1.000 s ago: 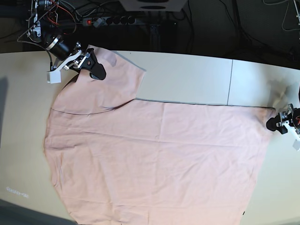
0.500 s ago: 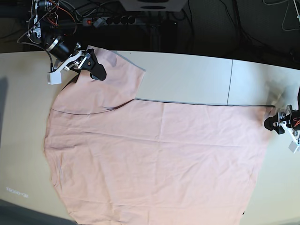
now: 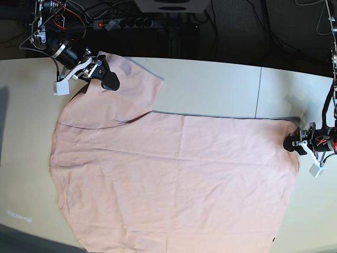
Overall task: Fold the T-shirt properly
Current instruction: 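Lift the grasped edges and fold them across the shirt body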
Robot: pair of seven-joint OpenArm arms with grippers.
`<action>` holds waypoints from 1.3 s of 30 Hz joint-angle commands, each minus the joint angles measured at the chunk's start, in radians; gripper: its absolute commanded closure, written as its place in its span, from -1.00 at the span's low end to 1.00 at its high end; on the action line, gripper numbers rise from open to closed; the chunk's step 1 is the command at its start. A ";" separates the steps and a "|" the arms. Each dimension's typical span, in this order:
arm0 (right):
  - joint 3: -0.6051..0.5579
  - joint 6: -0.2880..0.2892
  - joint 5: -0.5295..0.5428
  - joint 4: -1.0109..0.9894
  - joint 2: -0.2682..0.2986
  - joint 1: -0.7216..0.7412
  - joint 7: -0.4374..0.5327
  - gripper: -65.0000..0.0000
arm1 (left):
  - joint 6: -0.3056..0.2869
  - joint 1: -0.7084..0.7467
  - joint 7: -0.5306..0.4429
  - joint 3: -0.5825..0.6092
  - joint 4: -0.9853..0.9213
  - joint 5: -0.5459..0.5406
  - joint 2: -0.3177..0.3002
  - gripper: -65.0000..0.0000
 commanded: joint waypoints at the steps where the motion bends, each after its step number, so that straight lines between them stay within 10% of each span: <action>1: -0.002 0.054 -0.071 -0.006 0.007 -0.011 -0.048 -0.03 | -0.003 0.000 0.036 0.006 -0.002 0.040 -0.006 0.74; 5: -0.002 0.054 -0.071 -0.006 0.007 -0.011 -0.048 1.00 | -0.030 0.000 -0.021 0.006 -0.002 0.078 -0.006 1.00; 22: 0.005 0.054 -0.130 0.000 0.008 -0.011 -0.045 1.00 | -0.030 -0.001 -0.020 0.006 -0.002 -0.104 -0.038 1.00; 31: 0.120 0.055 0.050 0.117 0.008 -0.012 -0.193 1.00 | -0.030 -0.006 0.256 -0.047 0.021 -0.425 -0.114 1.00; 39: 0.128 0.057 0.075 0.261 0.074 -0.008 -0.211 1.00 | -0.030 -0.043 0.312 -0.047 0.136 -0.427 -0.165 1.00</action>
